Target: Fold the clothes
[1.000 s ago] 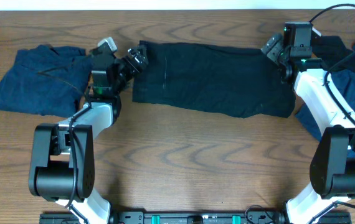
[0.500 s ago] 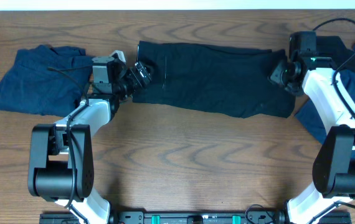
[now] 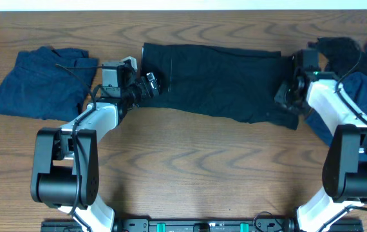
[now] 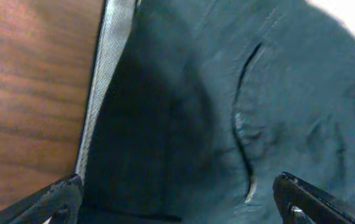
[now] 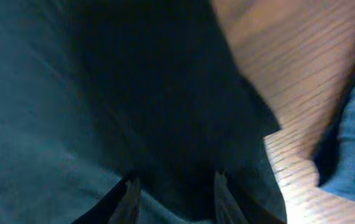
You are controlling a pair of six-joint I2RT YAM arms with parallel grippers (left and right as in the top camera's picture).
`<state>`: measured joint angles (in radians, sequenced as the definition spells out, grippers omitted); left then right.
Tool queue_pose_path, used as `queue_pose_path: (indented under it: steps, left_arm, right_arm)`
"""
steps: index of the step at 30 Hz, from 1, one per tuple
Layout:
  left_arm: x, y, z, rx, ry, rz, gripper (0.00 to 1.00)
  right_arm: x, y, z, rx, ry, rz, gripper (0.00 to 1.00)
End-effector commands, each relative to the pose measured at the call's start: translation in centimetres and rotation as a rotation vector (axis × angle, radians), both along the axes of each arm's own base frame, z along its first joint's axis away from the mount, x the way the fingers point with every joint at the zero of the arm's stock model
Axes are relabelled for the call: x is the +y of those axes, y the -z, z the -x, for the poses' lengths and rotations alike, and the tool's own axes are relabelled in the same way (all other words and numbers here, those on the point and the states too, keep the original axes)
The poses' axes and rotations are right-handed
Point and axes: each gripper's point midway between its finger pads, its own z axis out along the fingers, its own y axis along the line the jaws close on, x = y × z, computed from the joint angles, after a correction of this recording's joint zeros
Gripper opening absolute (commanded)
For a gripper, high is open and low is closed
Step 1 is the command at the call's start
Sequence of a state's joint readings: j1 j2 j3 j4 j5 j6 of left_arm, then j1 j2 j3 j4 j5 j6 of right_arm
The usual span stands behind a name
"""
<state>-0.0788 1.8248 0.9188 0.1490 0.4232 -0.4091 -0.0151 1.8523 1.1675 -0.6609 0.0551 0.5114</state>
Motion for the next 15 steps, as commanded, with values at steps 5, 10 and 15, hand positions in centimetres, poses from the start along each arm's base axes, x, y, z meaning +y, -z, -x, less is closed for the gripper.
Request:
queue_pose_path:
  steps: [5, 10, 15]
  left_arm:
    - [0.7, 5.6, 4.6, 0.25, 0.016, -0.059, 0.98]
    - [1.2, 7.4, 9.3, 0.455, 0.041, -0.091, 1.0]
    - [3.3, 8.5, 14.0, 0.658, 0.005, -0.182, 0.94]
  right_arm:
    - [1.1, 2.8, 3.5, 0.115, -0.033, -0.028, 0.39]
    - [1.0, 2.9, 5.9, 0.211, -0.036, -0.025, 0.35]
    - [-0.1, 2.8, 8.1, 0.295, 0.029, 0.029, 0.31]
